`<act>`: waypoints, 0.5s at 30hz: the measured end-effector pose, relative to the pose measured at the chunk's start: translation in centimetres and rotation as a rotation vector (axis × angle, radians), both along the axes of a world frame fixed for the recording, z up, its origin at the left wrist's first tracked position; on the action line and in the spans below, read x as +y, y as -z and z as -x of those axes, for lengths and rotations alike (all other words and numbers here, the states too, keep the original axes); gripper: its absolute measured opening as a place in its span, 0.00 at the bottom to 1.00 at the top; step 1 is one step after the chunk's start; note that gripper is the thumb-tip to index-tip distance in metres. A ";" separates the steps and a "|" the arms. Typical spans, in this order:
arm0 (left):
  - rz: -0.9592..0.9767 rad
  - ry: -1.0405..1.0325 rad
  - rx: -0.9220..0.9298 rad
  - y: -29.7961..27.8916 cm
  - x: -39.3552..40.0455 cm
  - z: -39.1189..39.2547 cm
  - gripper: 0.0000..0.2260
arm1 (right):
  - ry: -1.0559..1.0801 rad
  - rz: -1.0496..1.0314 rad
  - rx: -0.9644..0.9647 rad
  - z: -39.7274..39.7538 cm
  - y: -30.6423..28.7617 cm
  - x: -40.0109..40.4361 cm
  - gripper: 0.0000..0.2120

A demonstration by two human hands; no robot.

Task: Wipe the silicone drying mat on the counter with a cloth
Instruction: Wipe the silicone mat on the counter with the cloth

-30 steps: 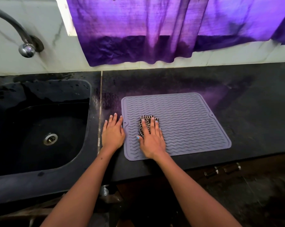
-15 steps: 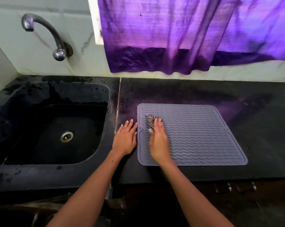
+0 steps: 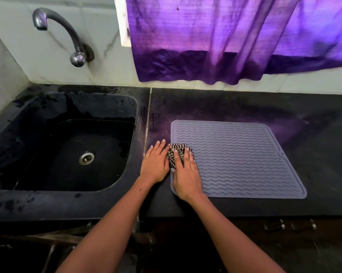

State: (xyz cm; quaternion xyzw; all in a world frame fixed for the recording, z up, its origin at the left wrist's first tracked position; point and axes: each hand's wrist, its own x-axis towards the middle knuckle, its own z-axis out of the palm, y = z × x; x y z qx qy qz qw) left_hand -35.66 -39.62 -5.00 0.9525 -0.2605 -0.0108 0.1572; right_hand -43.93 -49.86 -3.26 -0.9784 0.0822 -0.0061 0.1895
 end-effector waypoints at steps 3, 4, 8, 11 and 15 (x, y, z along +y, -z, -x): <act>0.027 -0.011 0.058 -0.4 -0.1 -0.4 0.23 | 0.163 -0.242 -0.126 -0.1 -1.3 -1.4 0.25; 0.036 -0.016 0.084 -0.6 -0.2 -0.6 0.22 | 0.263 -0.351 -0.164 -0.3 -2.1 -2.2 0.24; 0.035 -0.062 0.141 -1.1 -0.9 -0.1 0.22 | 0.336 -0.359 -0.225 -0.3 -4.7 -4.7 0.25; 0.016 -0.103 0.151 -1.0 -1.6 0.6 0.23 | 0.162 -0.133 -0.130 0.3 -4.3 -4.9 0.26; -0.008 -0.128 0.148 -1.1 -1.9 0.8 0.23 | -0.027 0.079 0.052 1.5 -1.0 -4.4 0.28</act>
